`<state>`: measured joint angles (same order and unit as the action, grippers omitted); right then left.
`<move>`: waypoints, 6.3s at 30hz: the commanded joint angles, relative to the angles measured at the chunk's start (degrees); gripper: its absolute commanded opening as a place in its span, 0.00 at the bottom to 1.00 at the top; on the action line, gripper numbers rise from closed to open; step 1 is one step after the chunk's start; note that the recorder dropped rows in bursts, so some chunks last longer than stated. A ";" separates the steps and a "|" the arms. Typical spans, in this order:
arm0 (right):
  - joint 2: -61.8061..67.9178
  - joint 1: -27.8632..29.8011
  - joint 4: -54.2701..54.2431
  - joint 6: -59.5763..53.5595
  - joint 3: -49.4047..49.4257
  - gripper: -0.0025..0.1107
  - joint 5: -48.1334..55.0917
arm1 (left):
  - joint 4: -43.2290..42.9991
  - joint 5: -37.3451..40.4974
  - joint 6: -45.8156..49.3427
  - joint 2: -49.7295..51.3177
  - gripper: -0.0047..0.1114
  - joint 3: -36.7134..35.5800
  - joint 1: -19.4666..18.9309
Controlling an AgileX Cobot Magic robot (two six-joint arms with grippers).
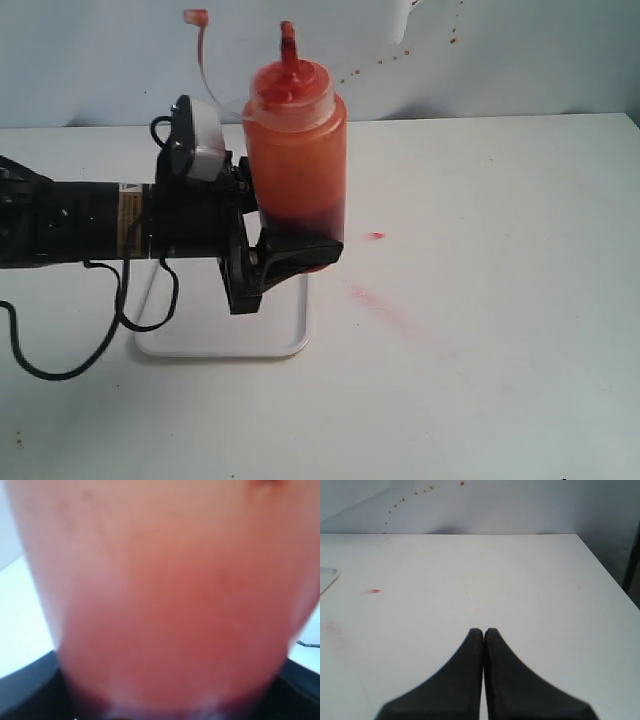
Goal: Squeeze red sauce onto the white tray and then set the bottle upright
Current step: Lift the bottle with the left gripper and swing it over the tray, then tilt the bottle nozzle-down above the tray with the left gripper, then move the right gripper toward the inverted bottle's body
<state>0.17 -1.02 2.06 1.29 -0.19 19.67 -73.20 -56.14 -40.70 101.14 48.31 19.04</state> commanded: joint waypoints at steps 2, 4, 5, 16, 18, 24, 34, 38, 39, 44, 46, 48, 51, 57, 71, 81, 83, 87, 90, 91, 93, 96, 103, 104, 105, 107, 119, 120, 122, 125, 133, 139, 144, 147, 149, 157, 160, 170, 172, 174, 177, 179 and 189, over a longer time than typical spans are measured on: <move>-0.17 0.35 0.03 -0.22 0.19 0.02 -0.07 | 0.27 -2.14 0.90 -2.33 0.04 -0.33 -1.47; -0.17 0.35 0.03 -0.22 0.19 0.02 -0.07 | -0.77 -1.44 0.90 -1.86 0.04 -0.33 -1.47; -0.17 0.35 0.03 -0.22 0.19 0.02 -0.07 | -1.70 -1.32 0.90 -1.47 0.04 -0.33 -1.47; -0.17 0.35 1.48 -0.81 0.19 0.02 -0.38 | -2.81 7.03 0.90 -1.11 0.04 -0.33 -1.47; -0.17 0.35 -0.98 -0.81 0.19 0.02 -3.61 | -2.81 7.03 2.32 -1.11 0.04 -0.33 -1.47; -0.17 0.35 -16.43 -0.72 0.19 0.02 -17.06 | -2.81 7.15 2.31 -1.11 0.04 -0.33 -1.47; -0.17 0.35 -17.72 -0.72 0.19 0.02 -18.94 | -2.81 11.48 3.87 -1.11 0.04 -0.33 -1.47; -0.17 0.35 -22.83 -0.63 0.19 0.02 -25.97 | -2.81 14.95 5.44 -1.11 0.04 -0.33 -1.47; -0.17 0.35 -22.83 -0.63 0.19 0.02 -27.66 | -2.81 15.70 6.29 -1.11 0.04 -0.33 -1.47; -0.17 0.35 -22.83 5.62 0.19 0.02 -29.88 | -1.96 15.60 7.98 -1.11 0.04 -0.33 -1.47; -0.17 0.35 -20.84 9.40 0.19 0.02 -30.97 | -1.96 15.60 7.98 -1.11 0.04 -0.33 -1.47; 0.09 0.35 -15.59 12.68 0.19 0.02 -33.06 | -1.96 15.60 7.98 -1.11 0.04 -0.33 -1.47; 4.54 0.35 -2.74 25.49 0.19 0.02 -38.21 | -1.94 15.60 8.24 -1.11 0.04 -0.33 -1.47; 19.40 0.35 31.51 41.99 -2.69 0.02 -68.31 | -1.94 15.46 8.23 -1.11 0.04 -0.33 -1.47; 50.81 0.35 43.47 50.31 -20.66 0.02 -63.72 | -1.52 15.66 10.24 -1.11 0.04 -0.01 -1.47; 68.55 0.35 26.81 35.98 -30.74 0.02 -61.15 | 9.09 16.12 20.18 -1.11 0.04 -0.01 -1.47; 73.10 0.35 26.72 36.77 -33.65 0.02 -62.35 | 11.01 16.65 21.25 -1.11 0.04 -0.01 -1.47; 82.27 -0.51 27.06 39.06 -38.44 0.02 -68.80 | 14.62 19.03 26.60 -1.04 0.04 -0.01 -1.47; 86.85 -1.97 24.40 36.77 -40.50 0.02 -71.34 | 19.43 21.87 30.16 -1.04 0.04 -0.01 -1.47; 87.87 -2.75 21.18 32.76 -40.81 0.02 -72.28 | 21.32 23.27 30.93 -1.04 0.04 -0.01 -1.47; 89.04 -4.29 16.30 24.01 -41.53 0.02 -71.25 | 24.90 25.38 32.84 -1.04 0.04 -0.01 -1.47; 89.42 -5.28 12.79 16.22 -41.65 0.02 -66.29 | 27.89 27.50 37.24 -1.04 0.04 -0.01 -1.47; 89.55 -5.28 17.19 15.55 -41.89 0.02 -65.05 | 33.44 33.23 49.16 -1.04 0.04 -0.01 -1.80; 89.55 -5.28 17.40 15.80 -41.89 0.02 -65.33 | 36.37 34.48 51.54 -1.04 0.04 -0.01 -1.93; 89.55 -5.28 17.40 16.19 -41.89 0.02 -65.37 | 39.27 35.52 54.51 -1.04 0.04 -0.01 -2.08; 89.55 -5.28 18.27 17.43 -41.89 0.02 -65.42 | 43.98 37.39 59.76 -1.04 0.04 -0.01 -2.49; 89.55 -5.88 21.39 18.84 -41.89 0.02 -66.89 | 48.72 45.56 70.23 -1.04 0.04 -0.01 -4.74; 89.55 -5.88 21.39 18.84 -41.89 0.02 -66.89 | 48.72 46.04 71.38 -1.04 0.04 -0.01 -4.78; 89.55 -5.88 21.68 18.84 -41.89 0.02 -66.87 | 48.72 46.24 73.08 -1.04 0.04 -0.01 -5.13; 89.55 -5.88 21.68 19.10 -41.89 0.02 -66.91 | 48.72 45.98 76.96 -1.04 0.04 -0.01 -5.13; 89.55 -5.88 21.94 20.30 -41.89 0.02 -67.02 | 48.94 42.38 94.16 -1.04 0.04 -0.01 -5.54; 89.55 -5.88 22.05 20.30 -41.89 0.02 -67.02 | 49.38 34.38 99.62 -1.04 0.04 -0.01 -8.93; 89.55 -5.88 26.56 23.50 -41.89 0.02 -69.20 | 50.86 32.71 110.26 -1.04 0.04 -0.95 -11.79; 89.55 -5.88 31.16 27.30 -41.89 0.02 -71.16 | 51.39 20.90 113.91 -1.04 0.04 -0.95 -11.79; 89.55 -5.88 31.16 29.27 -41.89 0.02 -71.27 | 55.04 14.66 116.99 -1.04 0.04 -0.95 -11.79; 90.79 -5.88 65.29 63.95 -51.93 0.02 -67.24 | 59.82 7.18 142.80 -1.04 0.04 -0.95 -11.79; 91.56 -5.88 64.75 63.84 -51.93 0.02 -67.84 | 59.82 4.29 149.04 -1.04 0.04 -0.95 -11.79; 93.34 -5.88 62.80 60.52 -51.93 0.02 -68.54 | 56.78 0.35 158.17 -0.21 0.04 -0.95 -11.79; 93.32 -5.88 62.80 60.41 -51.93 0.02 -68.54 | 55.79 -1.48 158.35 0.35 0.04 -0.95 -11.79; 93.32 -5.88 62.80 60.41 -51.93 0.02 -68.54 | 55.79 -3.06 159.48 0.99 0.04 -0.95 -11.79; 93.32 -5.88 62.80 60.41 -51.93 0.02 -68.54 | 55.70 -6.28 160.67 2.06 0.04 -0.95 -11.79; 93.32 -5.88 62.80 60.41 -51.93 0.02 -68.54 | 55.70 -9.20 160.67 2.42 0.04 -0.95 -11.79; 93.85 -5.88 62.80 60.42 -51.93 0.02 -68.54 | 55.58 -10.22 160.67 2.42 0.04 -0.95 -11.79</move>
<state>93.63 -6.63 65.25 62.46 -51.74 -48.31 -18.41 -62.96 120.56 103.97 47.12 7.24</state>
